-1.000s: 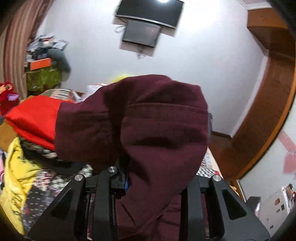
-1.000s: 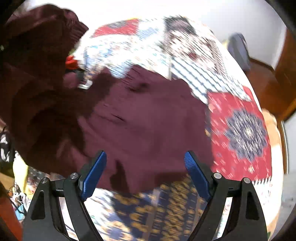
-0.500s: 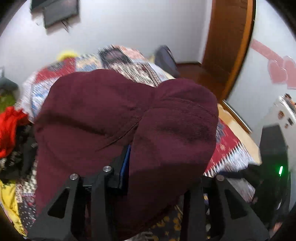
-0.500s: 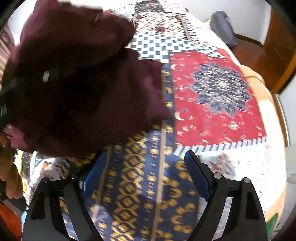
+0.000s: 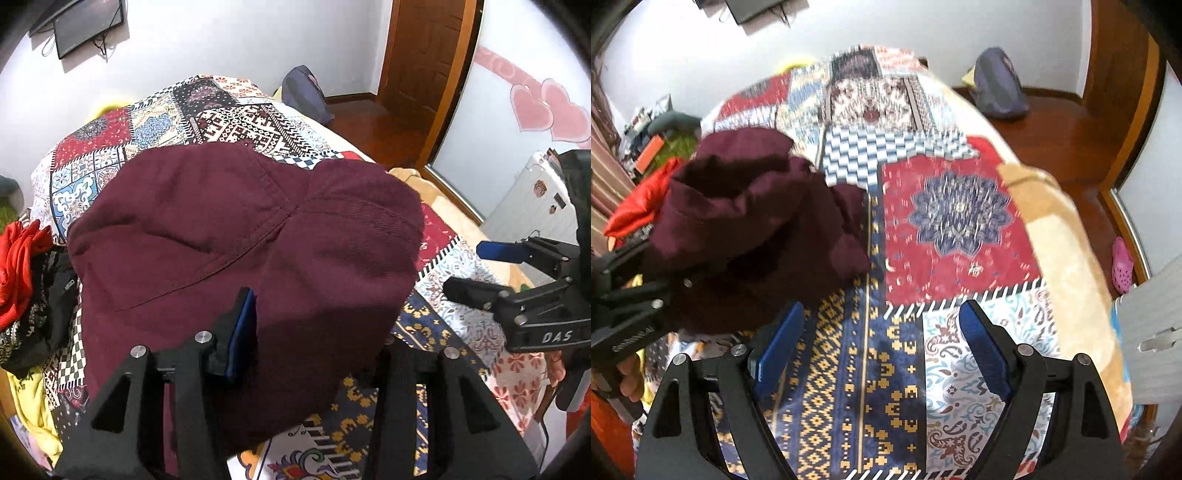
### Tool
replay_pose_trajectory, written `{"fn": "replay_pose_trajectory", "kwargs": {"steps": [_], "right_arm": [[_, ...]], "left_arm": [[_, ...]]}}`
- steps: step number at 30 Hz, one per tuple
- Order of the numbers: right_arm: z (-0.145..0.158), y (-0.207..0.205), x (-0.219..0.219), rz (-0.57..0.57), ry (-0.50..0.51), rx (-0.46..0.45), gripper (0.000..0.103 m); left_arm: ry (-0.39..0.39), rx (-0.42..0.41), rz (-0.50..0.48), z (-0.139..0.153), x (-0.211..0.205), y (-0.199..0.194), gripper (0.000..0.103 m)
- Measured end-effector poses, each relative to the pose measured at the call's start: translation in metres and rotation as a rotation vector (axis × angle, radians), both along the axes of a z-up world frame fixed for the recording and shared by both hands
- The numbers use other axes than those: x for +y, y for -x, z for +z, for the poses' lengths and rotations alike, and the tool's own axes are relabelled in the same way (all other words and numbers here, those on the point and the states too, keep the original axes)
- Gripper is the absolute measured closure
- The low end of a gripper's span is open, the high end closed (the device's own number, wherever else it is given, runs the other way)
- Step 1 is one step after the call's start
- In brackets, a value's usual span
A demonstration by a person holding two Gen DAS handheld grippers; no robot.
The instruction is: Fold large clothes
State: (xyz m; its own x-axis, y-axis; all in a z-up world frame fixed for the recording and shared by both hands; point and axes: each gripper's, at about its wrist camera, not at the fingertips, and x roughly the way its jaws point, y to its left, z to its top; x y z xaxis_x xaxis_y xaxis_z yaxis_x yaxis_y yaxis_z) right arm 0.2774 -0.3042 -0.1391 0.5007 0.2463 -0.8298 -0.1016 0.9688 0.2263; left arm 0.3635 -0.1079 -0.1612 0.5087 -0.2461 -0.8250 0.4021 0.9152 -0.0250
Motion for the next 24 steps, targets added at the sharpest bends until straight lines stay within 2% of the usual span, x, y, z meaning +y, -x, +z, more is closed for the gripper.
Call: {"fn": "replay_pose_trajectory", "kwargs": {"steps": [4, 6, 7, 9, 13, 16, 17, 19, 24], "right_arm": [[0.019, 0.004, 0.002, 0.000, -0.006, -0.046, 0.019], [0.020, 0.002, 0.005, 0.006, -0.006, -0.061, 0.019], [0.020, 0.004, 0.006, 0.008, -0.006, -0.067, 0.019], [0.021, 0.006, 0.009, 0.015, -0.010, -0.069, 0.019], [0.026, 0.004, 0.021, 0.048, -0.011, -0.080, 0.019], [0.033, 0.000, 0.036, 0.087, -0.015, -0.104, 0.019], [0.036, -0.003, 0.042, 0.101, -0.016, -0.115, 0.019], [0.041, -0.011, 0.057, 0.137, -0.022, -0.138, 0.019], [0.047, -0.038, 0.094, 0.227, -0.027, -0.168, 0.019]], "left_arm": [[0.021, 0.041, 0.004, 0.015, 0.005, 0.006, 0.054], [0.062, 0.044, -0.012, 0.025, 0.007, 0.012, 0.037], [0.085, 0.037, -0.024, 0.032, 0.007, 0.018, 0.033], [0.110, 0.000, -0.026, 0.047, 0.010, 0.028, 0.023], [0.128, -0.098, 0.049, 0.073, 0.036, 0.042, 0.017], [0.079, -0.178, 0.141, 0.082, 0.065, 0.044, 0.011], [0.061, -0.195, 0.173, 0.082, 0.077, 0.043, 0.008], [0.038, -0.201, 0.228, 0.076, 0.098, 0.037, 0.008], [0.011, -0.109, 0.315, 0.042, 0.135, 0.020, 0.008]]}}
